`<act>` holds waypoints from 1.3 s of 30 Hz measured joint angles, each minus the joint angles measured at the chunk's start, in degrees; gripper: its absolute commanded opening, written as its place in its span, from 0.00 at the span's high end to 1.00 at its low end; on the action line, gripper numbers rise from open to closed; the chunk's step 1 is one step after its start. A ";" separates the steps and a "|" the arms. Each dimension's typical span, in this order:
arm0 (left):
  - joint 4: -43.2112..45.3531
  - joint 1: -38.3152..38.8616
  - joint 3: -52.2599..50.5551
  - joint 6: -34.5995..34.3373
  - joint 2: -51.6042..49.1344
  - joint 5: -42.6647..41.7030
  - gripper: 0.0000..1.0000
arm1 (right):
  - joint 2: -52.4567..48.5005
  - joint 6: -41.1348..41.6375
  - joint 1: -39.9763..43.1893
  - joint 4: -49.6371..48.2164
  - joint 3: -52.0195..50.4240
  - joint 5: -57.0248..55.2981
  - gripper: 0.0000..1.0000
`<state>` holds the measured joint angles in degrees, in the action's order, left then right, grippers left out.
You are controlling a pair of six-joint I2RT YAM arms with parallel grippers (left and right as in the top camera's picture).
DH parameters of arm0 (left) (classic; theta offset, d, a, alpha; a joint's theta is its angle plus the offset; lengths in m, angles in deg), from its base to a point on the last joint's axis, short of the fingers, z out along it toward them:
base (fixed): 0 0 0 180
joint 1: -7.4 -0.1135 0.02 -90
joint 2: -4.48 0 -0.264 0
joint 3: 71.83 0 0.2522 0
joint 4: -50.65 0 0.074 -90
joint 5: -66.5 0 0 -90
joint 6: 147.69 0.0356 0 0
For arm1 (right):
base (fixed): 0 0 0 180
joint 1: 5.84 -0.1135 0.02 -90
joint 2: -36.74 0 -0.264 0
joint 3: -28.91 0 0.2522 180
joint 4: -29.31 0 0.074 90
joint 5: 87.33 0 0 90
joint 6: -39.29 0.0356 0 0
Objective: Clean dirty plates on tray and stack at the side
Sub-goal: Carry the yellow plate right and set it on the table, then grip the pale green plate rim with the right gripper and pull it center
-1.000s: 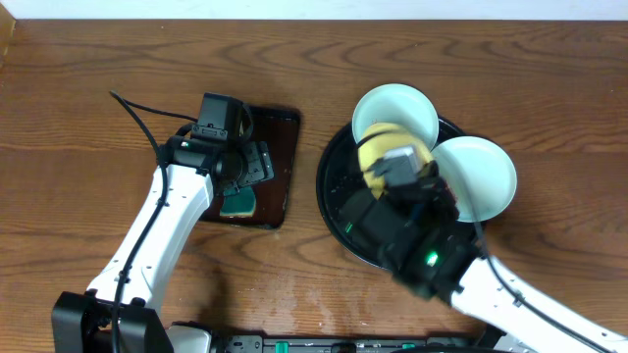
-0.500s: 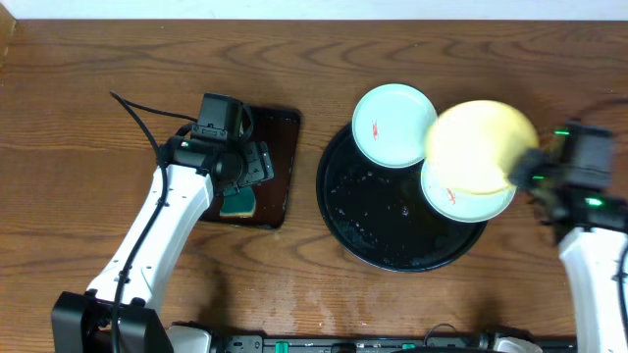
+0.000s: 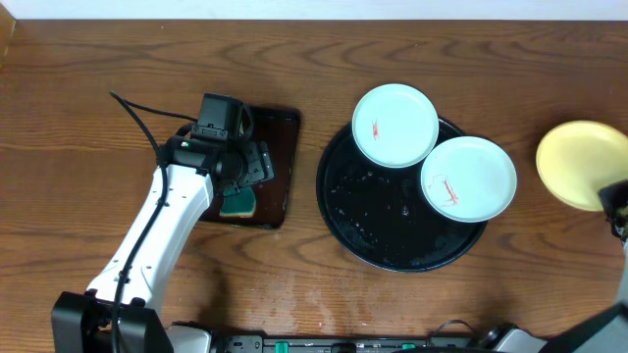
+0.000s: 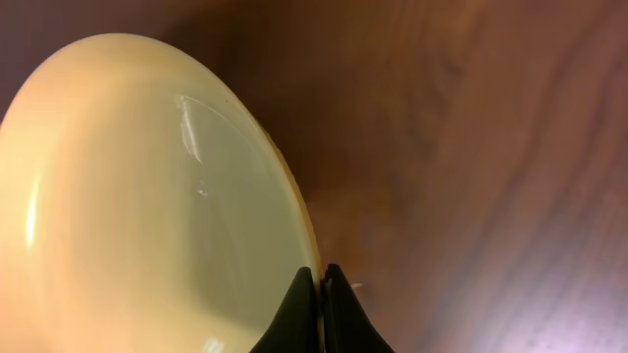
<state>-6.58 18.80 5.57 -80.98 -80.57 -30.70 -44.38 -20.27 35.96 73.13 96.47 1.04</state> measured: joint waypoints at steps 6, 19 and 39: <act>0.00 0.00 0.00 0.00 0.00 -0.02 0.18 | -9.49 -1.38 0.24 -4.04 0.00 -0.39 0.96; -0.02 0.00 0.00 0.00 0.00 -0.02 0.18 | -0.55 -11.02 -4.70 -5.05 0.13 15.61 0.49; 0.00 0.00 0.00 0.00 0.00 -0.02 0.18 | -9.22 -13.68 -32.30 -0.52 -2.58 -9.68 0.88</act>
<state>-6.58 18.80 5.57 -80.98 -80.57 -30.73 -53.60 -33.96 3.66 72.61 93.89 -8.65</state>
